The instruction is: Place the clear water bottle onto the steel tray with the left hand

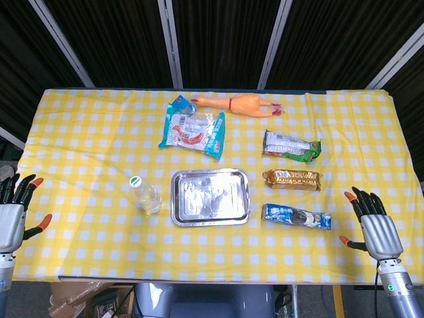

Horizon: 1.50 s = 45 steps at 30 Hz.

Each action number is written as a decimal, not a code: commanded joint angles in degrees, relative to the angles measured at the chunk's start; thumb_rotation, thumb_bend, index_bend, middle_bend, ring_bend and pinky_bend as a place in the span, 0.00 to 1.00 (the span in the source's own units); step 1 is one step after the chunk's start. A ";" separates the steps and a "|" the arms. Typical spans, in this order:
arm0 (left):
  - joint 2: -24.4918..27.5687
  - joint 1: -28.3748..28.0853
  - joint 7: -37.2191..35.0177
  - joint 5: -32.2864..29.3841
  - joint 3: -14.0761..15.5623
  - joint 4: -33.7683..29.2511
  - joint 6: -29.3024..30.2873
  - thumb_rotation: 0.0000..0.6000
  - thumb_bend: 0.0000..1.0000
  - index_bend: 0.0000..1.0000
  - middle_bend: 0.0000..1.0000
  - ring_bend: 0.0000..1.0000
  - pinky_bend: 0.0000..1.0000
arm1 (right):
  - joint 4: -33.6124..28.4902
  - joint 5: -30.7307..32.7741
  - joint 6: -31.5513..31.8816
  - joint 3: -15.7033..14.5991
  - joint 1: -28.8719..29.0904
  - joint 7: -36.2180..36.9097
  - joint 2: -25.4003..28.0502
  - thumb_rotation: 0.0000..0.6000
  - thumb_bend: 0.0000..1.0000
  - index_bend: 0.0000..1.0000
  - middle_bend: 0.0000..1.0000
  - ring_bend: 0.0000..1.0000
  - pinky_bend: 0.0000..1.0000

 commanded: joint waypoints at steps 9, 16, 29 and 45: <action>0.11 0.15 0.36 0.95 0.26 -0.72 0.10 1.00 0.27 0.15 0.10 0.00 0.04 | -0.47 -0.86 0.39 -0.61 -0.20 -0.98 -0.06 1.00 0.05 0.11 0.00 0.04 0.00; -0.50 -0.38 0.14 1.07 0.31 -0.42 -1.06 1.00 0.27 0.15 0.10 0.00 0.04 | -0.80 -0.63 0.97 -0.43 -0.55 -0.36 0.40 1.00 0.05 0.11 0.00 0.04 0.00; 1.87 -3.56 -25.18 2.60 3.01 -6.19 -11.27 1.00 0.25 0.16 0.11 0.00 0.04 | -0.50 -0.74 -0.43 -0.73 0.01 0.48 0.13 1.00 0.05 0.11 0.00 0.04 0.00; -3.50 -16.41 -41.08 -5.62 -1.89 -7.40 -31.15 1.00 0.25 0.16 0.12 0.00 0.04 | -0.19 -0.29 -2.06 -0.74 0.71 2.33 0.32 1.00 0.05 0.11 0.00 0.04 0.00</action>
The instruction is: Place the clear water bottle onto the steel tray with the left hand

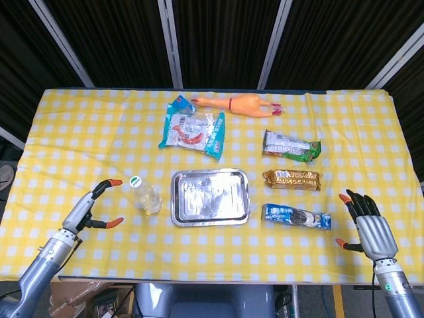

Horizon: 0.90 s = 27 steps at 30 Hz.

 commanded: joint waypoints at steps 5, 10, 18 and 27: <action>-5.02 -2.67 3.00 -5.71 -2.87 1.50 -2.49 1.00 0.25 0.17 0.12 0.00 0.04 | 0.08 -0.19 0.05 -0.05 0.02 0.92 0.19 1.00 0.05 0.11 0.00 0.04 0.00; -8.33 -4.29 6.09 -8.58 -3.15 3.67 -4.89 1.00 0.25 0.17 0.12 0.00 0.04 | 0.07 -0.24 0.21 -0.02 -0.01 1.29 0.31 1.00 0.05 0.11 0.00 0.04 0.00; -13.66 -6.56 10.29 -12.54 -4.42 7.21 -7.04 1.00 0.25 0.17 0.14 0.00 0.04 | 0.23 -0.08 -0.07 -0.05 0.07 1.62 0.45 1.00 0.05 0.11 0.00 0.04 0.00; -15.80 -6.48 9.17 -13.13 -5.70 7.41 -6.23 1.00 0.42 0.32 0.30 0.00 0.04 | 0.22 -0.09 -0.22 -0.16 0.12 1.65 0.49 1.00 0.05 0.11 0.00 0.04 0.00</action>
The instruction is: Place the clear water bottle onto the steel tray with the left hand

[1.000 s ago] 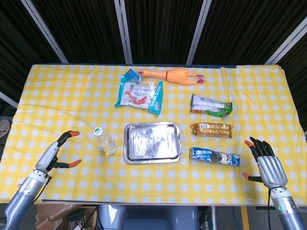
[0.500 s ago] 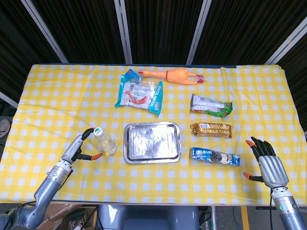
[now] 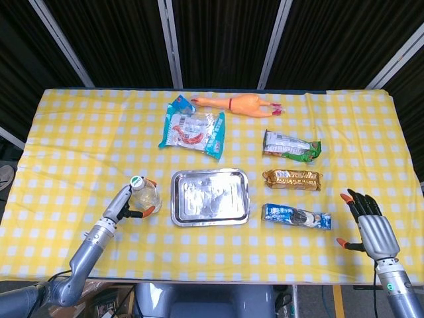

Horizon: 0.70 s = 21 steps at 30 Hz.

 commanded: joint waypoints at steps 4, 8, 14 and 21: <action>0.77 0.68 -3.50 0.74 -0.91 -0.42 0.18 1.00 0.47 0.40 0.38 0.00 0.05 | -0.11 -0.15 0.11 -0.03 0.02 -0.15 0.00 1.00 0.05 0.11 0.00 0.04 0.00; 1.66 1.11 -4.97 1.32 -1.40 -1.57 0.73 1.00 0.49 0.43 0.40 0.00 0.05 | 0.01 -0.04 -0.02 -0.07 0.05 -0.48 -0.19 1.00 0.05 0.11 0.00 0.04 0.00; 4.54 0.29 -3.83 0.87 -3.26 -5.78 0.52 1.00 0.49 0.43 0.40 0.00 0.05 | -0.03 0.06 -0.23 -0.12 0.11 -0.86 -0.38 1.00 0.05 0.11 0.00 0.04 0.00; 4.55 -3.82 2.88 -6.14 -7.07 -9.19 -1.60 1.00 0.49 0.43 0.40 0.00 0.05 | 0.26 0.30 -1.02 -0.26 0.37 -0.98 -0.70 1.00 0.05 0.11 0.00 0.04 0.00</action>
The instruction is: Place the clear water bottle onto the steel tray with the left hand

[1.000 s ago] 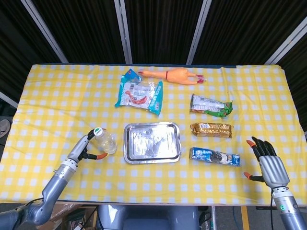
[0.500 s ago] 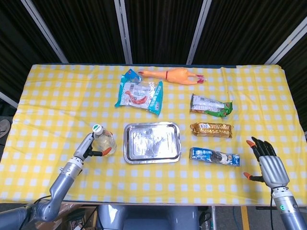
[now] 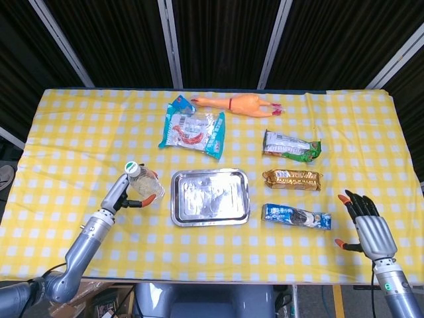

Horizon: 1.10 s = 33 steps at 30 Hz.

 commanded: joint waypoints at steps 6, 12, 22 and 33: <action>-2.83 -6.26 9.71 -10.68 -3.59 -1.44 -2.16 1.00 0.49 0.43 0.40 0.00 0.05 | 0.51 0.49 -0.50 0.14 0.20 0.28 -0.17 1.00 0.05 0.11 0.00 0.04 0.00; -4.57 -10.35 15.24 -19.13 -5.89 -3.20 -2.60 1.00 0.49 0.43 0.40 0.00 0.05 | 0.93 0.72 -0.62 0.23 0.20 0.94 -0.03 1.00 0.05 0.11 0.00 0.04 0.00; 5.81 -9.90 20.62 -20.83 -11.84 -23.19 4.50 1.00 0.48 0.43 0.40 0.00 0.05 | 1.03 0.67 -1.07 0.10 0.38 1.31 -0.21 1.00 0.05 0.11 0.00 0.04 0.00; 2.73 -7.92 18.11 -21.93 -2.75 -12.10 -0.06 1.00 0.47 0.44 0.40 0.00 0.05 | -0.04 -0.07 -0.13 -0.06 0.21 0.70 -0.01 1.00 0.05 0.11 0.00 0.04 0.00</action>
